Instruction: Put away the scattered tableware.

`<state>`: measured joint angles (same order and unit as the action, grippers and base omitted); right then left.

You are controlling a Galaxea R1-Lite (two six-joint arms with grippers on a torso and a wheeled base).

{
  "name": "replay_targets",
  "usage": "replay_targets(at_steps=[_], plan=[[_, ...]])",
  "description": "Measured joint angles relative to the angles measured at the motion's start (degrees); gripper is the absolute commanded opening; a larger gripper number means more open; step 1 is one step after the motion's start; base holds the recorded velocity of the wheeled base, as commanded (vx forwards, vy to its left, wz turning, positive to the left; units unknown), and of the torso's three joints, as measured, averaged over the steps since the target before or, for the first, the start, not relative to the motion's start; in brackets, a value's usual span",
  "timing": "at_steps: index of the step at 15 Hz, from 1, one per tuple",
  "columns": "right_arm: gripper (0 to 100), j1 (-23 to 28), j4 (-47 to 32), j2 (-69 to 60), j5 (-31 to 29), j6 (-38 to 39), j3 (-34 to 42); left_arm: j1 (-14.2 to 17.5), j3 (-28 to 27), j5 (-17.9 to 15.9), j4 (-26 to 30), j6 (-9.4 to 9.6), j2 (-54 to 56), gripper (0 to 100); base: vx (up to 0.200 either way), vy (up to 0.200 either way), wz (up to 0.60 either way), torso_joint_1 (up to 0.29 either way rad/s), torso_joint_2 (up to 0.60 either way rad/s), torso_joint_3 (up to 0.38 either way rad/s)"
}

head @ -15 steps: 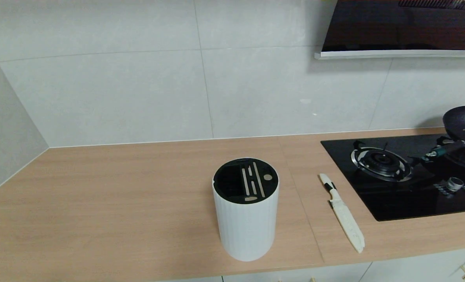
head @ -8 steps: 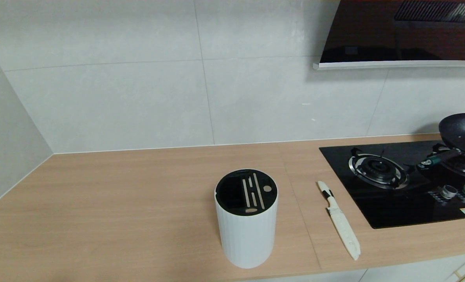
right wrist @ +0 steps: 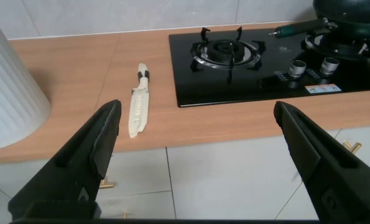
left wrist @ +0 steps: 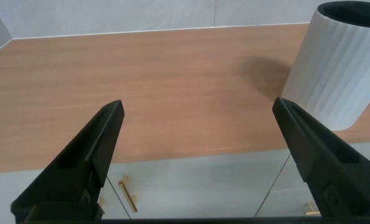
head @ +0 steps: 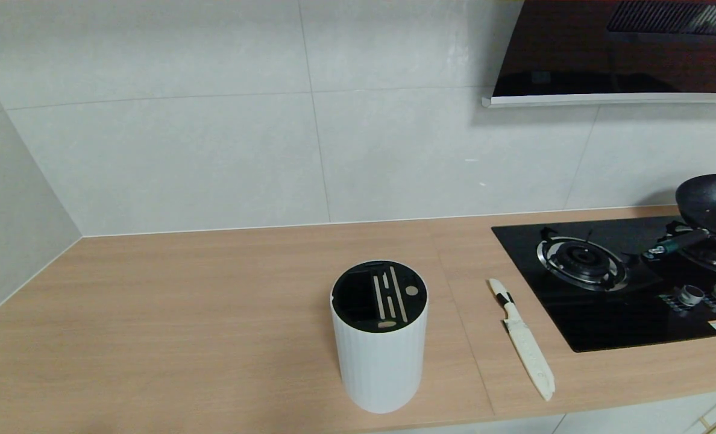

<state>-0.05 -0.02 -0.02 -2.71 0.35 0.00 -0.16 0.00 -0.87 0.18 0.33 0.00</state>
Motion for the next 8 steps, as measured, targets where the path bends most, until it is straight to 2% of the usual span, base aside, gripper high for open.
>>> replay_targets(at_steps=[5,8], plan=[[100,-0.02,0.21,-0.02,-0.44,-0.51,-0.62,0.0,0.0,0.0,0.0,0.0,0.0,100,0.0,0.0,0.0,0.0,0.0,0.0],[100,-0.11,0.57,1.18,2.17,0.3,-6.34,0.0,0.0,0.0,0.0,0.02,0.0,100,0.0,0.0,0.0,0.0,0.0,0.0]])
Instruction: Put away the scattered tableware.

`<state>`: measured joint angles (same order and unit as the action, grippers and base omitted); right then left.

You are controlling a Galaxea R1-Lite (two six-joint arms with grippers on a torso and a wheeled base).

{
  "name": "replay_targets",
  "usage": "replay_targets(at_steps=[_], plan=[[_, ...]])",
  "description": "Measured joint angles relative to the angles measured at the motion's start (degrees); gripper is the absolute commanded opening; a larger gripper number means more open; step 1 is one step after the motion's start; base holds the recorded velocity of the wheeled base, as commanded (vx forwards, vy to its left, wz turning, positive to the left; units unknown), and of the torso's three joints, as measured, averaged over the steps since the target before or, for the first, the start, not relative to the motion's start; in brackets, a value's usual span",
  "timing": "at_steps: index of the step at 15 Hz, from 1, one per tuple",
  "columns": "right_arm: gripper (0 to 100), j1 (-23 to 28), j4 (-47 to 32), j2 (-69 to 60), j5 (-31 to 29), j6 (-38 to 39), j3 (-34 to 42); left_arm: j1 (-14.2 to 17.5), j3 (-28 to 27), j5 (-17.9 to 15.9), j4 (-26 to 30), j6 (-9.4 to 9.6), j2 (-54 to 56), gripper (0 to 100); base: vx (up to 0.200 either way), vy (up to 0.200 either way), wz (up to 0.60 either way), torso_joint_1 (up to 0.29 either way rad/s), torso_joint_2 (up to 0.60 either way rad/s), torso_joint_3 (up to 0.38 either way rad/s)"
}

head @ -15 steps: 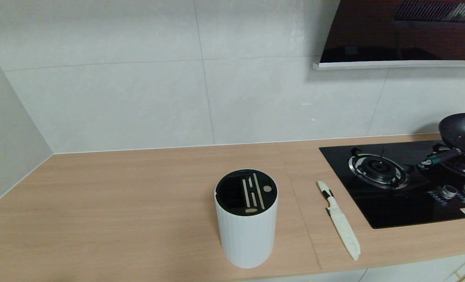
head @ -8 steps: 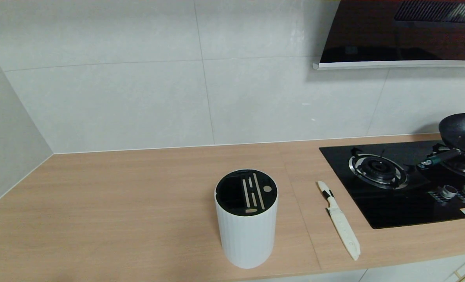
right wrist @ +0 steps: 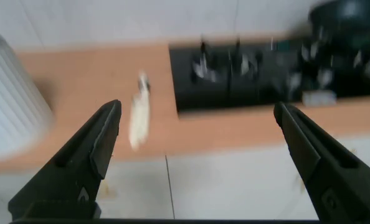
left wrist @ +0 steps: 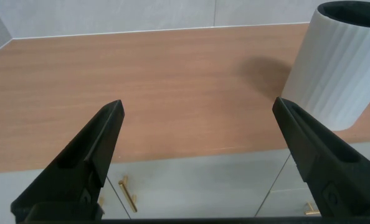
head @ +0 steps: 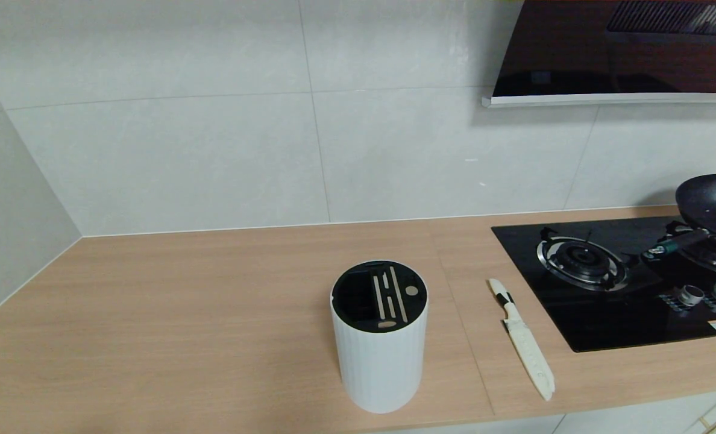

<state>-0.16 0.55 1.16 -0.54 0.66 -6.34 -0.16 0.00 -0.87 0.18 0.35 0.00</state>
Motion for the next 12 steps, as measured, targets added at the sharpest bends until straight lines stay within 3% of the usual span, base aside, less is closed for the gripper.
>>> replay_targets(at_steps=[4,9,12], plan=[[100,-0.22,0.05,12.45,7.56,0.29,-6.67,0.0,0.0,0.0,0.0,-0.02,0.0,100,0.0,0.0,0.0,0.0,0.0,0.0],[100,-0.52,1.06,36.85,9.97,0.49,-18.47,0.02,0.0,-0.02,0.0,-0.02,0.0,100,0.0,0.0,0.0,0.0,0.0,0.0],[100,-1.51,7.36,51.52,10.24,0.49,-22.24,0.0,0.0,-0.02,0.0,-0.02,0.0,100,0.0,0.0,0.0,0.0,0.0,0.0]])
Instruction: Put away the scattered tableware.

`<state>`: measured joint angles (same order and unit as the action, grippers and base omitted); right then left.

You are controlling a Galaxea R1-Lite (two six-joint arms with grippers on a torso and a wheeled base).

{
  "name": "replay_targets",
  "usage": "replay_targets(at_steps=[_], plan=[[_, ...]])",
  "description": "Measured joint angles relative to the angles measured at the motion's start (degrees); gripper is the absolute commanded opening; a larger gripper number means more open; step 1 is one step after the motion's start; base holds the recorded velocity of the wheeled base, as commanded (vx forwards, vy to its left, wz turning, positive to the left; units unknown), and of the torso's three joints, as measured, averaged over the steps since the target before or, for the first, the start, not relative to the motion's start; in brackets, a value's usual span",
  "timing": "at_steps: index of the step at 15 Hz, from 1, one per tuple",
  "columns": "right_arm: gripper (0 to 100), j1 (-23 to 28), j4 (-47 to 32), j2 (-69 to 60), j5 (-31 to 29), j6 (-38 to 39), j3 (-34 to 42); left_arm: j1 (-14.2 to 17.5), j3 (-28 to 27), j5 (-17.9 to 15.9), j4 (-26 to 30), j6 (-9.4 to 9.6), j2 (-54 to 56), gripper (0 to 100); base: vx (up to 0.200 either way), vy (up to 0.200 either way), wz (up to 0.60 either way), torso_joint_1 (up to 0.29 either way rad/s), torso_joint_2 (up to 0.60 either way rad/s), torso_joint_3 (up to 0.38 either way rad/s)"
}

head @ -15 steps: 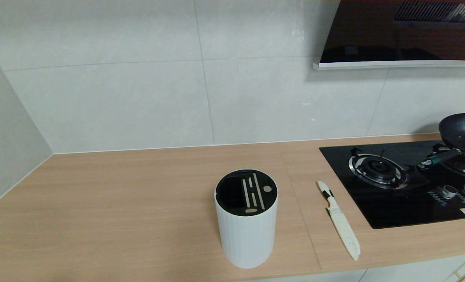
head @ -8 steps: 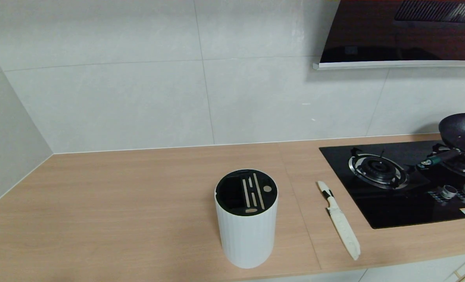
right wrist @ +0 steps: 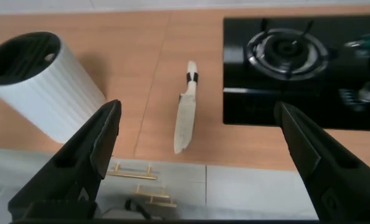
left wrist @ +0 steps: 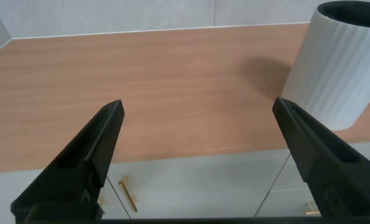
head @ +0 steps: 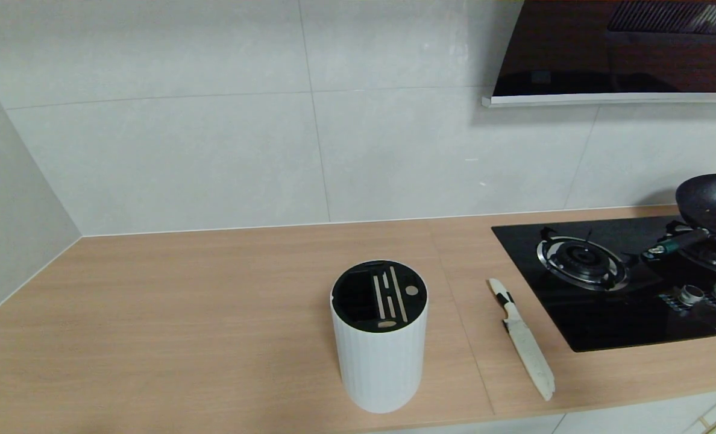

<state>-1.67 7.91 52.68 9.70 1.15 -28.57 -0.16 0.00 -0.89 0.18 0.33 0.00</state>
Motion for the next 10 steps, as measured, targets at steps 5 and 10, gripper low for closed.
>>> replay_targets(at_steps=[5,10], plan=[[100,-5.08,14.97,22.43,-0.16,-0.06,-1.5,0.05,0.0,0.02,0.0,0.02,0.0,100,0.0,0.0,0.0,0.0,0.0,0.0],[100,-9.94,29.9,41.48,-5.28,-0.11,-1.4,0.05,0.0,0.02,0.0,0.02,0.0,100,0.0,0.0,0.0,0.0,0.0,0.0]])
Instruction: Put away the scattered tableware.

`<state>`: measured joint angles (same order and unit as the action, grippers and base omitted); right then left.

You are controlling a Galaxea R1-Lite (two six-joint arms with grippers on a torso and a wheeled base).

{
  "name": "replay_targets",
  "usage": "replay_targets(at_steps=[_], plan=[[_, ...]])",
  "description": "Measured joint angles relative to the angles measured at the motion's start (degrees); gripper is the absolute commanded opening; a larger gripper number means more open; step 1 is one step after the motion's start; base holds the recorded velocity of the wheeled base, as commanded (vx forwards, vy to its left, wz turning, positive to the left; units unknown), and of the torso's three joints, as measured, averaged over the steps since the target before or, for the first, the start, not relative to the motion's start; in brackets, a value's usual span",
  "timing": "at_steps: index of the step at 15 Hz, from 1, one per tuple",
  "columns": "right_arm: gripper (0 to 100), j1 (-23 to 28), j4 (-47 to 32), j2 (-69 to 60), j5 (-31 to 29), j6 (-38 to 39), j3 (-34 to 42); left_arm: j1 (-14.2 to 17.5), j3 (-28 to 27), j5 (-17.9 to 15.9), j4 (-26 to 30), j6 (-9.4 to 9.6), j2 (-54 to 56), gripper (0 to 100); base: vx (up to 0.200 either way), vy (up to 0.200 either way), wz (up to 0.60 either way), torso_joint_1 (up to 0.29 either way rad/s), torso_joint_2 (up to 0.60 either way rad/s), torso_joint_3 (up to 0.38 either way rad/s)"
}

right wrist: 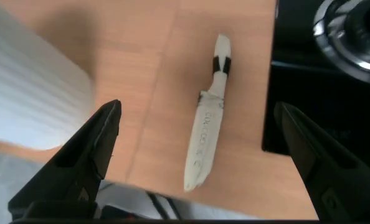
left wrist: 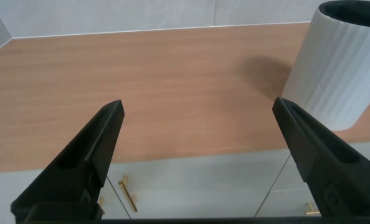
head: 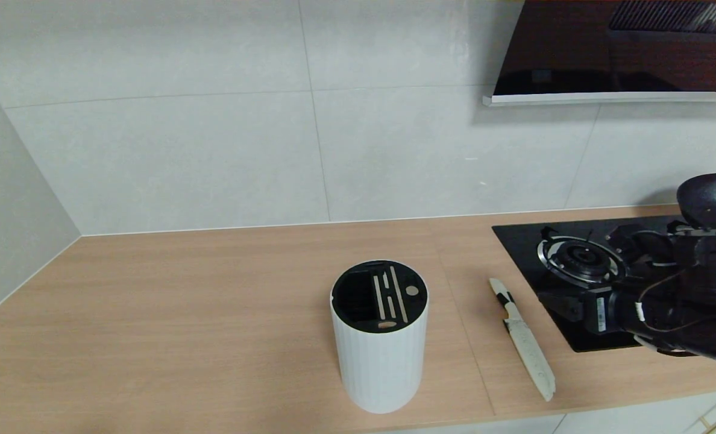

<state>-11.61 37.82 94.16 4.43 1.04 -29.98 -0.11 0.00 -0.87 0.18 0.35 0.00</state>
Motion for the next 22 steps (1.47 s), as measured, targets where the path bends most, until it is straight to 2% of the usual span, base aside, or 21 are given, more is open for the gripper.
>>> replay_targets(at_steps=[6,12,15,22], plan=[[100,-0.82,9.31,15.51,-2.07,0.29,0.07,0.0,0.0,-0.02,0.0,0.0,0.0,100,0.0,0.0,0.0,0.0,0.0,0.0],[100,-2.22,25.82,29.27,-8.69,0.85,0.07,0.0,0.0,-0.04,-0.02,-0.02,0.0,100,0.0,0.0,0.0,0.0,0.0,0.0],[100,-2.39,28.66,32.88,-9.35,1.74,-0.91,0.0,0.0,-0.02,-0.02,-0.02,0.0,100,0.0,0.0,0.0,0.0,0.0,0.0],[100,-3.35,28.89,37.45,-10.06,2.27,-5.02,-0.05,0.0,-0.02,0.0,0.0,0.0,100,0.0,0.0,0.0,0.0,0.0,0.0]])
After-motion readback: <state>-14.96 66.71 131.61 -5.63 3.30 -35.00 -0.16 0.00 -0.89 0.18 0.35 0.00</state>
